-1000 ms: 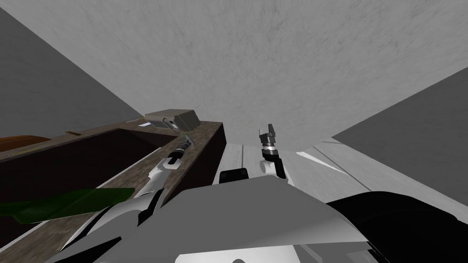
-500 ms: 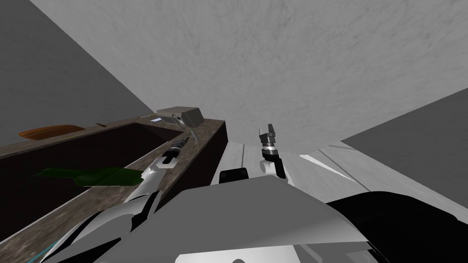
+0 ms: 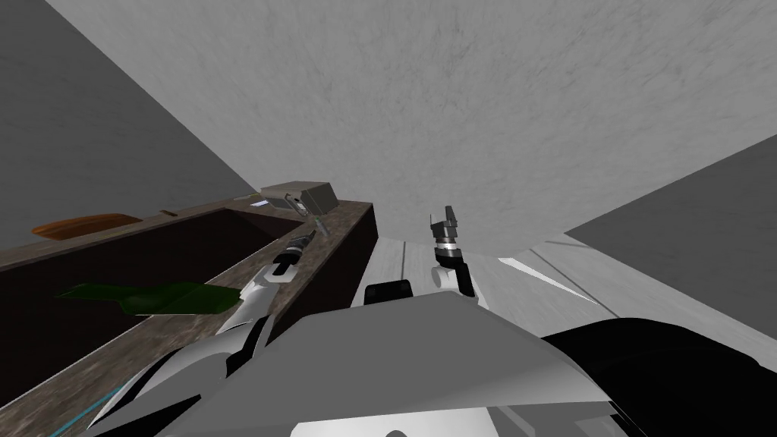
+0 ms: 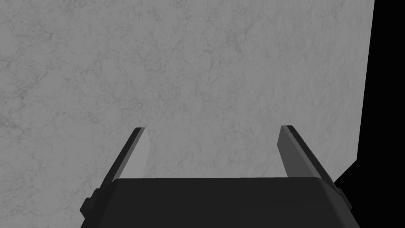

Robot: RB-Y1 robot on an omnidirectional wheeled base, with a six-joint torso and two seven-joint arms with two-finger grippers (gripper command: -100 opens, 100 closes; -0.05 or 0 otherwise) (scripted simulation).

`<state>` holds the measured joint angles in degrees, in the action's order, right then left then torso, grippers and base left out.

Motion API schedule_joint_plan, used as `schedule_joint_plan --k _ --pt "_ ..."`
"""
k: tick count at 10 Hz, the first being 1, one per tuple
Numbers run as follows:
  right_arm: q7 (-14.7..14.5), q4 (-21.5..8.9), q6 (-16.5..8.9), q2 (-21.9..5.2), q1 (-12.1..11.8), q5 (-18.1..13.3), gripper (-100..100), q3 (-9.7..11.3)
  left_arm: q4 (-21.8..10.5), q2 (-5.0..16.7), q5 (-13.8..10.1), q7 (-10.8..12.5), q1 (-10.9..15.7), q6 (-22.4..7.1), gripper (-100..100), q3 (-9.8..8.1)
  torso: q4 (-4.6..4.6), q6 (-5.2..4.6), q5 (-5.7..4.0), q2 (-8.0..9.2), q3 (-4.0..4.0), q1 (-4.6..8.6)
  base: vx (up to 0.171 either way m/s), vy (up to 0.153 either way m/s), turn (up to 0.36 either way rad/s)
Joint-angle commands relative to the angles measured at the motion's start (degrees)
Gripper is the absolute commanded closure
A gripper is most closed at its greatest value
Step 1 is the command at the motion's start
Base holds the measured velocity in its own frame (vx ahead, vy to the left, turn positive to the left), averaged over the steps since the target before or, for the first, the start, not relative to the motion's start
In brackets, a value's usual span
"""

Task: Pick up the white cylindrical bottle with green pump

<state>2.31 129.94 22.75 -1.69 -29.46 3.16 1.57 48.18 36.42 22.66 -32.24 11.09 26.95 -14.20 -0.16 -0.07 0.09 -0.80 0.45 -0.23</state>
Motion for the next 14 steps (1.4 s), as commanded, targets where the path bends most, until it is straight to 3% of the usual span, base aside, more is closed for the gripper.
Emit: schedule_joint_plan --k 1,4,5,6,11,12,13,14 --pt "0.0 0.0 0.0 0.0 0.0 0.0 0 0.0 -0.7 -1.8 1.2 -1.2 -0.3 -0.3 -100 1.05 0.0 0.0 0.0 0.0 0.0 0.0 0.175 0.087 -0.141" --pt "0.0 0.0 0.0 0.0 0.0 0.0 0 0.0 -0.7 -2.2 1.6 -1.4 -0.2 -0.8 -100 1.53 -0.01 0.0 0.03 -0.02 0.02 -0.11 0.101 0.063 -0.055" --pt "0.0 0.0 0.0 0.0 0.0 0.0 0 0.0 -0.8 -2.2 1.7 -1.5 -0.1 -0.7 0 1.61 0.02 0.04 0.0 0.18 -0.09 0.03 0.01 0.007 0.004" --pt "0.0 0.0 0.0 0.0 0.0 0.0 0 0.0 -2.2 -3.3 1.7 -3.5 2.1 -2.3 -100 0.11 0.07 0.04 -0.03 0.35 -0.19 0.13 -0.057 0.058 -0.225" --pt "0.0 0.0 0.0 0.0 0.0 0.0 0 0.0 -5.3 -5.8 1.8 -8.2 7.3 -5.8 -100 -3.36 0.2 0.02 0.02 0.92 -0.52 -0.12 -0.116 0.086 -0.165" --pt "0.0 0.0 0.0 0.0 0.0 0.0 0 0.0 -4.2 -5.6 1.8 -7.4 6.4 -5.8 -100 -2.85 0.2 0.05 0.03 0.9 -0.52 -0.13 -0.049 0.036 -0.029" --pt "0.0 0.0 0.0 0.0 0.0 0.0 0 0.0 -4.2 -5.7 1.8 -7.6 6.5 -6.0 100 -2.91 0.16 0.08 0.01 0.72 -0.42 0.0 -0.009 0.007 0.004" --pt "0.0 0.0 0.0 0.0 0.0 0.0 0 0.0 -4.2 -5.7 1.8 -7.6 6.5 -6.0 100 -2.91 0.12 0.07 -0.02 0.57 -0.33 0.1 0.0 0.0 0.0"
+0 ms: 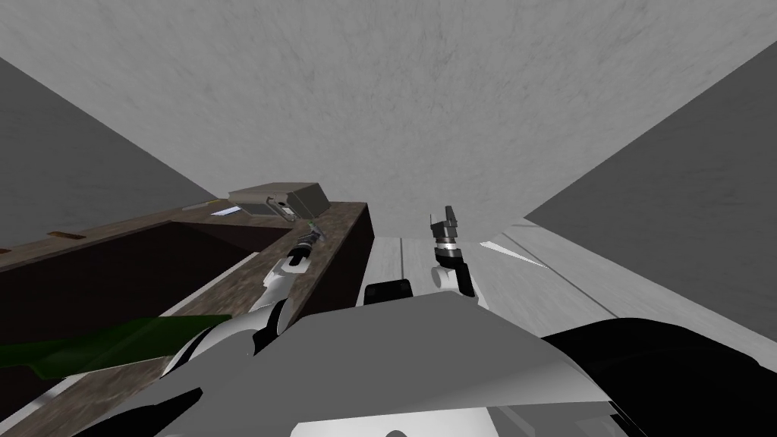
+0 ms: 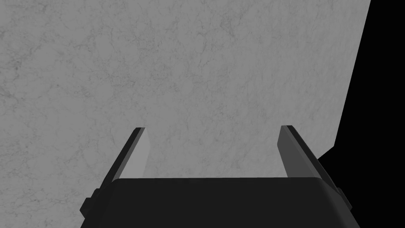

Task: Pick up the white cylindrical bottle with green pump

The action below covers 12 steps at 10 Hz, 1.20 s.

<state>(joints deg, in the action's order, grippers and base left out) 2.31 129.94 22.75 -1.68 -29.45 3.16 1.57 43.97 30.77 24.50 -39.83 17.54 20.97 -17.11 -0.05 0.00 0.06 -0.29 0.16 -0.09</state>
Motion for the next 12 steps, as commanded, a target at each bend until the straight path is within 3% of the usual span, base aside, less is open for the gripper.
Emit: schedule_joint_plan --k 1,3,4,5,11,12 --pt "0.0 0.0 0.0 0.0 0.0 0.0 0 0.0 0.0 0.0 0.0 0.0 0.0 0.0 100 0.0 0.0 0.0 0.0 0.0 0.0 0.0 0.0 0.0 0.0" --pt "0.0 0.0 0.0 0.0 0.0 0.0 0 0.0 0.0 0.0 0.0 0.0 0.0 0.0 100 0.0 -0.01 0.0 0.0 -0.04 0.03 0.02 0.0 0.0 0.0" --pt "0.0 0.0 0.0 0.0 0.0 0.0 0 0.0 0.0 0.0 0.0 0.0 0.0 0.0 0 0.0 -0.01 0.0 -0.01 -0.05 0.03 0.02 0.0 0.0 0.0" --pt "0.0 0.0 0.0 0.0 0.0 0.0 0 0.0 0.3 0.0 -0.2 0.0 -0.4 -0.4 -100 1.74 -0.01 0.0 -0.01 -0.05 0.03 0.02 -0.056 -0.022 0.156" --pt "0.0 0.0 0.0 0.0 0.0 0.0 0 0.0 1.2 0.1 -0.7 -0.2 -2.2 -2.1 -100 8.15 0.09 0.02 -0.04 0.4 -0.23 0.18 -0.122 -0.039 0.162" --pt "0.0 0.0 0.0 0.0 0.0 0.0 0 0.0 0.9 1.1 1.0 -1.4 -3.1 -2.2 -100 7.41 0.08 0.04 -0.03 0.35 -0.21 0.12 0.005 -0.005 -0.12"
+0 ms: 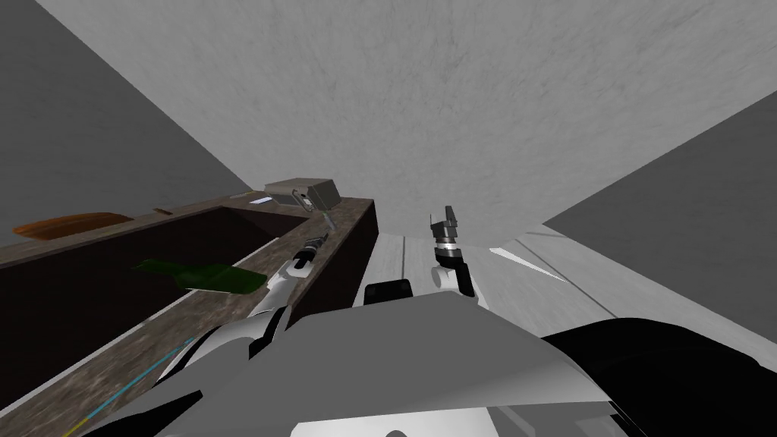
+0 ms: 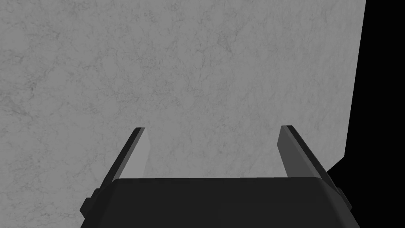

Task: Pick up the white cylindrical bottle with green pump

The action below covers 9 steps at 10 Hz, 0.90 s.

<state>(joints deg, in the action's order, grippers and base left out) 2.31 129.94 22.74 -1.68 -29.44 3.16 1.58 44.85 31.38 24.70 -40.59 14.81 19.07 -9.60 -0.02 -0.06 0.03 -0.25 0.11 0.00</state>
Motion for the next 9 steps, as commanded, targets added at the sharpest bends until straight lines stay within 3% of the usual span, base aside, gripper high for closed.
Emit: schedule_joint_plan --k 1,4,6,7,8,9 --pt "0.0 0.0 0.0 0.0 0.0 0.0 0 0.0 -0.5 0.8 1.4 -0.8 -0.2 -0.2 -100 -1.11 0.0 0.0 0.0 0.0 0.0 0.0 0.089 0.026 -0.252" --pt "0.0 0.0 0.0 0.0 0.0 0.0 0 0.0 -1.7 1.6 2.8 -1.2 0.8 0.3 -100 -4.05 -0.14 -0.02 0.06 -0.59 0.35 -0.28 0.128 0.067 -0.254" --pt "0.0 0.0 0.0 0.0 0.0 0.0 0 0.0 -1.5 1.9 2.9 -1.0 0.9 0.4 -100 -4.11 -0.19 -0.02 0.06 -0.86 0.5 -0.25 0.149 0.053 -0.154" --pt "0.0 0.0 0.0 0.0 0.0 0.0 0 0.0 -1.4 1.9 2.9 -1.0 0.9 0.4 0 -4.19 -0.17 0.06 0.05 -0.61 0.39 -0.14 0.016 0.007 0.008" --pt "0.0 0.0 0.0 0.0 0.0 0.0 0 0.0 -3.1 0.3 0.1 -3.9 3.8 3.1 -100 -7.04 -0.11 0.05 0.02 -0.34 0.23 -0.03 -0.081 0.226 -0.316" --pt "0.0 0.0 0.0 0.0 0.0 0.0 0 0.0 -3.0 0.3 -1.5 -4.5 3.9 3.1 -100 -8.09 -0.02 -0.03 0.12 0.02 0.02 -0.68 -0.103 0.347 -0.395"
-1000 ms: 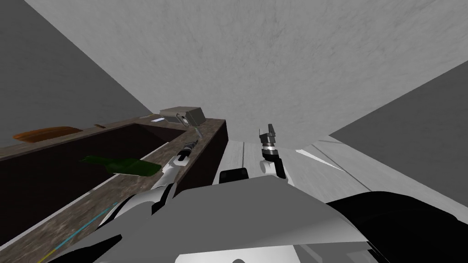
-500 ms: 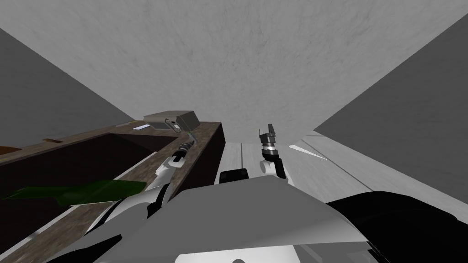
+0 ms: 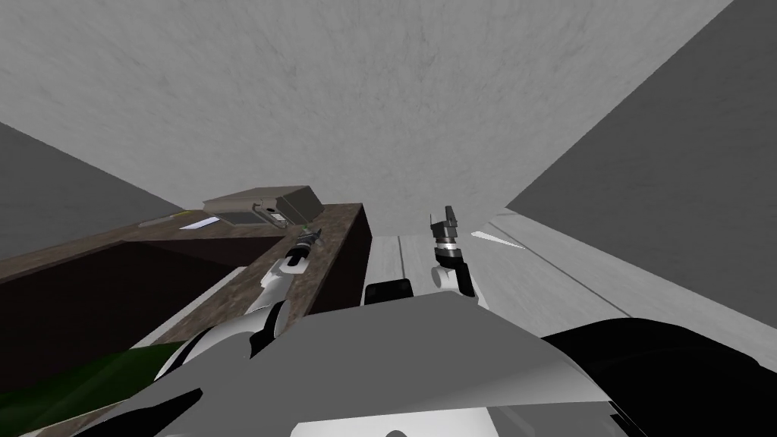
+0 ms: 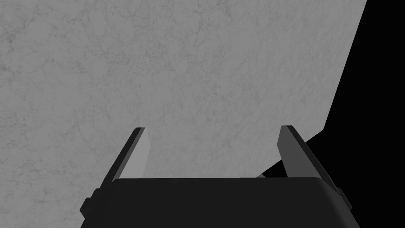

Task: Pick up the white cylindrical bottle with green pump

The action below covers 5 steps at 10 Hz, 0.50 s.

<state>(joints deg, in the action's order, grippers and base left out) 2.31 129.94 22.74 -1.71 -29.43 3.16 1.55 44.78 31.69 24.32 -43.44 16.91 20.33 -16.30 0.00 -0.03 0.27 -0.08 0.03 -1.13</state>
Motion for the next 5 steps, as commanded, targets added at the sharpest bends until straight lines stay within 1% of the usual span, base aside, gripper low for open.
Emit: schedule_joint_plan --k 1,2,4,5 --pt "0.0 0.0 0.0 0.0 0.0 0.0 0 0.0 -2.9 0.0 -2.0 -2.9 1.8 1.9 -100 -2.86 0.0 0.0 0.0 0.0 0.0 0.0 -0.053 0.207 -0.39" --pt "0.0 0.0 0.0 0.0 0.0 0.0 0 0.0 -3.1 0.0 -2.0 -4.8 1.8 1.9 -100 -4.76 -0.03 -0.01 -0.03 -0.12 0.06 0.31 -0.013 0.051 -0.177" --pt "0.0 0.0 0.0 0.0 0.0 0.0 0 0.0 -3.1 0.0 -2.0 -8.5 1.8 1.9 -100 -4.76 -0.09 0.05 -0.22 -0.37 0.21 1.13 0.004 -0.03 0.004" --pt "0.0 0.0 0.0 0.0 0.0 0.0 0 0.0 -3.1 0.0 -2.0 -9.3 1.8 1.9 -100 -4.76 -0.1 0.04 -0.26 -0.41 0.24 1.26 0.009 -0.033 0.006"
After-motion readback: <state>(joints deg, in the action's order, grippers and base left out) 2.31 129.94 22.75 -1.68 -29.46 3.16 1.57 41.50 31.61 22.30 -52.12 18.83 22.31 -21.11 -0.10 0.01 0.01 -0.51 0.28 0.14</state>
